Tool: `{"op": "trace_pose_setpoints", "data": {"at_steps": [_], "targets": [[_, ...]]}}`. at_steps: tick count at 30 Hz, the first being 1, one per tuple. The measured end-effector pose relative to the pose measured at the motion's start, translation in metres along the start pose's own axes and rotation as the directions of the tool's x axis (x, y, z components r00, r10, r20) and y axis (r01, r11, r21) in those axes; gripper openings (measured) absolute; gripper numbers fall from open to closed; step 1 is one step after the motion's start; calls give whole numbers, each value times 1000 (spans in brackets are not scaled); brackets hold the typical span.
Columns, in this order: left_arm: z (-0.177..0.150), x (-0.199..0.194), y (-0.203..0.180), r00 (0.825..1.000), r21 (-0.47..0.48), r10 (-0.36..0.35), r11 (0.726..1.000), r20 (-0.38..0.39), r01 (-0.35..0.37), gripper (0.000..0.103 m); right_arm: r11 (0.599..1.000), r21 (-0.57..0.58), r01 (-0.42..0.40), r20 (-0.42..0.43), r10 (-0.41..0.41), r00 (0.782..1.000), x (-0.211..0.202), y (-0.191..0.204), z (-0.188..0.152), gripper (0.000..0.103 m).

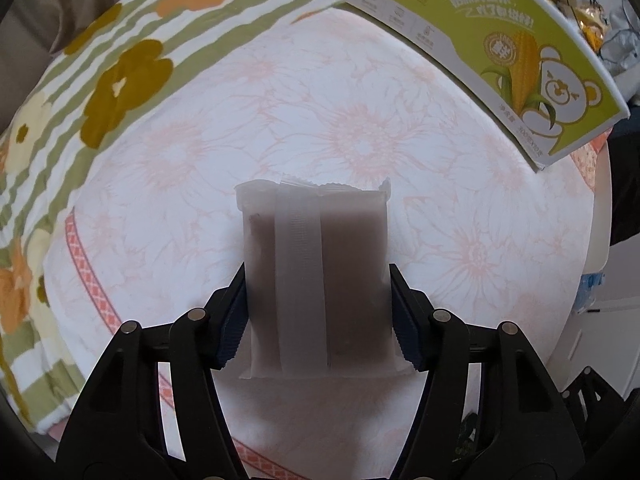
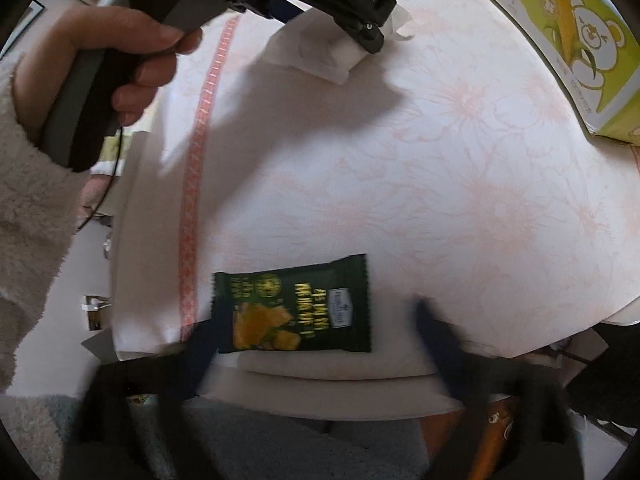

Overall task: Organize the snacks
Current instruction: 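Grasp the white translucent packet with left tool while right tool grasps green cracker packet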

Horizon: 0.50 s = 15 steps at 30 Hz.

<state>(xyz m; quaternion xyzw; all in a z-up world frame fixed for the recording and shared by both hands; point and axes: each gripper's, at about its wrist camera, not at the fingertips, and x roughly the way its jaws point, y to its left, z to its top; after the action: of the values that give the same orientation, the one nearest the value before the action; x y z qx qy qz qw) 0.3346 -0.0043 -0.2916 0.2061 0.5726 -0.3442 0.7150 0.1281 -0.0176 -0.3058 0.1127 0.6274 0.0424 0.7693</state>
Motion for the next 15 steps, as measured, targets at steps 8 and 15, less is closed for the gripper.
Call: {"op": "trace_pose_setpoints", "data": {"at_steps": [8,15], "targets": [[-5,-14,11,1000,-28,4,1000,24,-3,60,991,-114,63,-52,-69,996,5,32,14,102],[-10,-20,16,999,-43,4,999,32,-2,59,962,-205,179,-62,-196,979,25,59,12,102]]}}
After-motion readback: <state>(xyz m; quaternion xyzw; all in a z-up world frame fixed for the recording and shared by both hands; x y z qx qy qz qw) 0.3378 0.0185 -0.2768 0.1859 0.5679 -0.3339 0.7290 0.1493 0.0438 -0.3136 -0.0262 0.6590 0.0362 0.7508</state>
